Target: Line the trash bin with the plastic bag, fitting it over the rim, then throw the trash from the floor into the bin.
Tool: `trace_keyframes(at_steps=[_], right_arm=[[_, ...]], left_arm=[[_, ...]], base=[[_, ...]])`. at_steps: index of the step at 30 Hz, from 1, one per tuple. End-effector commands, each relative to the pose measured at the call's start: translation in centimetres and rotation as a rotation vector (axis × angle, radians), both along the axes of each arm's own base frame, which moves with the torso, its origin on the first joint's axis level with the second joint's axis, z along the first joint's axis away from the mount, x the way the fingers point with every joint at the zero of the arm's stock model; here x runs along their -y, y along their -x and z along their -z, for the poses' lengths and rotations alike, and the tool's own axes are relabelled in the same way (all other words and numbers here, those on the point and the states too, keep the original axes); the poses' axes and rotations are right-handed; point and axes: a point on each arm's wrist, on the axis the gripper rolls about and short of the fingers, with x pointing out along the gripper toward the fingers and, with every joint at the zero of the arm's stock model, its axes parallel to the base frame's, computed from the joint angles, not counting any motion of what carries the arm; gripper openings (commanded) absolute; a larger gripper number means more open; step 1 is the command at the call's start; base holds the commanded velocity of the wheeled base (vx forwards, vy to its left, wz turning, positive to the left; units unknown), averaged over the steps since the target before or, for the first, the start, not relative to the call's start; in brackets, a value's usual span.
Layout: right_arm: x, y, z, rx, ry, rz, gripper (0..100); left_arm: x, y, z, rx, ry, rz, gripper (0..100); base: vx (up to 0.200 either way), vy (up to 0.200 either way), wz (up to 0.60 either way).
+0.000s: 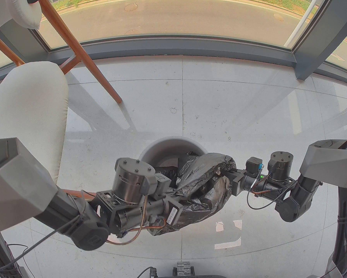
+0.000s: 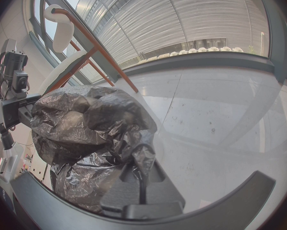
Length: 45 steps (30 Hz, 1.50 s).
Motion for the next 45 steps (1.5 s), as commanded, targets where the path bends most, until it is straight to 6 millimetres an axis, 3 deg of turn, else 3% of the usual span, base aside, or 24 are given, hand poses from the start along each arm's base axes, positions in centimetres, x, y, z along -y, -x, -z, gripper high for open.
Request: trace_keyframes(at_steps=[1, 10, 16, 17, 22, 25, 26, 37, 43, 44, 45], right_arm=[[-0.7, -2.0, -1.1, 0.082, -0.031, 0.006, 0], [-1.3, -3.0, -2.1, 0.139, -0.054, 0.000, 0], [-1.5, -3.8, -3.3, 0.187, -0.078, 0.006, 0], [-1.6, -3.8, -3.7, 0.194, -0.085, 0.007, 100], [-1.4, -2.8, -6.5, 0.194, -0.183, 0.007, 100], [-0.9, -1.7, -8.1, 0.161, -0.259, 0.012, 100], [-0.3, -0.4, -9.5, 0.138, -0.301, 0.016, 100], [1.5, 3.8, -11.6, 0.121, -0.309, 0.027, 100], [2.7, 4.7, -11.6, 0.109, -0.301, 0.086, 100], [3.2, 4.8, -11.3, 0.101, -0.293, 0.103, 100], [3.5, 4.9, -11.1, 0.096, -0.290, 0.115, 100]], left_arm=[[-1.8, -2.5, -1.3, 0.043, 0.029, -0.093, 0], [-3.3, -5.3, -3.7, 0.127, 0.083, -0.173, 0], [-3.3, -5.8, -4.3, 0.149, 0.078, -0.217, 0], [-3.3, -5.9, -4.3, 0.151, 0.078, -0.220, 0], [-3.4, -5.8, -4.3, 0.152, 0.077, -0.229, 0], [-4.3, -6.0, -4.8, 0.165, 0.079, -0.257, 0], [-4.6, -6.1, -5.0, 0.168, 0.080, -0.266, 0], [-8.6, -7.7, -4.5, 0.178, 0.019, -0.358, 0], [-8.8, -8.1, -3.8, 0.163, 0.004, -0.360, 0], [-8.8, -8.1, -3.7, 0.161, 0.002, -0.361, 100], [-8.8, -8.1, -3.6, 0.158, 0.002, -0.362, 100]], base=[[0.000, 0.000, 0.00], [0.000, 0.000, 0.00], [0.000, 0.000, 0.00], [0.000, 0.000, 0.00], [0.000, 0.000, 0.00], [0.000, 0.000, 0.00], [0.000, 0.000, 0.00], [0.000, 0.000, 0.00], [0.000, 0.000, 0.00], [0.000, 0.000, 0.00], [0.000, 0.000, 0.00]])
